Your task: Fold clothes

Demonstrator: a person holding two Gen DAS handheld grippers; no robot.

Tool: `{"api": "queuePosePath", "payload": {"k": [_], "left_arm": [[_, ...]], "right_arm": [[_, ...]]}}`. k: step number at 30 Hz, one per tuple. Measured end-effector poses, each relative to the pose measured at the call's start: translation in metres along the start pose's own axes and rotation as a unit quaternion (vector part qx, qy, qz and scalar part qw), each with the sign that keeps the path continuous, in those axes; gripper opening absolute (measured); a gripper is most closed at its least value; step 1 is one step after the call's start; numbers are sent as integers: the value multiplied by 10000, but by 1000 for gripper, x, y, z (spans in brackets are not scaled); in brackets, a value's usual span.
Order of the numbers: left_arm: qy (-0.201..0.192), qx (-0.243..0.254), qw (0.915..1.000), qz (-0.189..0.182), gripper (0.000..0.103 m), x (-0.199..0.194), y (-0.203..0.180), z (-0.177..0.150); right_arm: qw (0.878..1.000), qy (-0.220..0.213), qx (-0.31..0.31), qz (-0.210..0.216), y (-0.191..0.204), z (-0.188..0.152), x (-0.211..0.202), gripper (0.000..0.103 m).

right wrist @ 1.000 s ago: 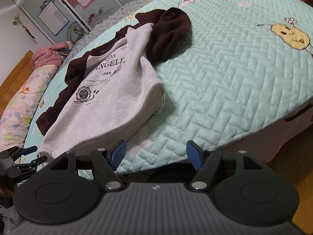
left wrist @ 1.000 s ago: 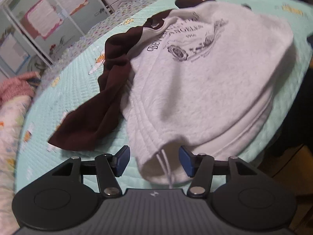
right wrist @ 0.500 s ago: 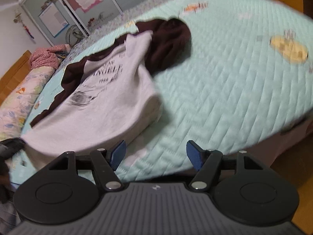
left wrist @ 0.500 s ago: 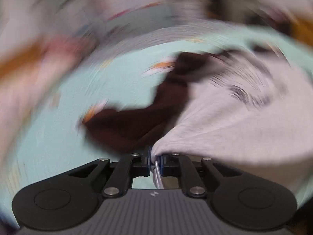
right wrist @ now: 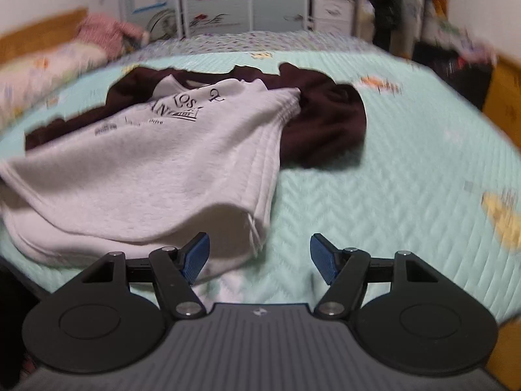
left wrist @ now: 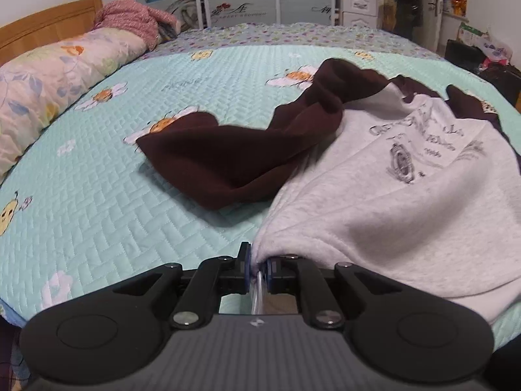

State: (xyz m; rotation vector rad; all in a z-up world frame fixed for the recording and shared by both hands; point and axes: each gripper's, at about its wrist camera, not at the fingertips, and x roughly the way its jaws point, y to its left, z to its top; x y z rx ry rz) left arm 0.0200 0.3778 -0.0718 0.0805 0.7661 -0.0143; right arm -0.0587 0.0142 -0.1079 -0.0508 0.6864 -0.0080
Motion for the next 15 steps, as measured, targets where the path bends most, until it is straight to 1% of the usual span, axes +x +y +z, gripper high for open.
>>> {"api": "queuePosePath", "payload": {"k": [4, 6, 8, 9, 10, 11, 13, 15], "left_arm": [[-102, 45, 9999, -57, 9, -5, -5, 4], [-104, 68, 9999, -29, 9, -6, -7, 5], [-118, 91, 9999, -27, 9, -7, -8, 7], [-146, 107, 9998, -16, 9, -8, -9, 7], [-176, 137, 9997, 17, 9, -9, -10, 8], [-207, 167, 9996, 51, 9, -10, -10, 8], [-234, 298, 9992, 163, 9, -10, -13, 8], [-196, 495, 9983, 243, 10, -8, -17, 4]], "right_arm": [[9954, -206, -828, -436, 15, 4, 14, 70], [9896, -308, -1240, -653, 22, 6, 20, 68], [9817, -481, -1654, -814, 31, 8, 23, 64], [9768, -621, -1864, -854, 35, 9, 22, 51], [9793, -695, -1703, -845, 30, 11, 17, 24], [9832, -752, -1445, -823, 23, 14, 12, 7], [9889, -865, -928, -778, 9, 21, 1, 8], [9917, -975, -408, -731, -5, 27, -11, 8]]}}
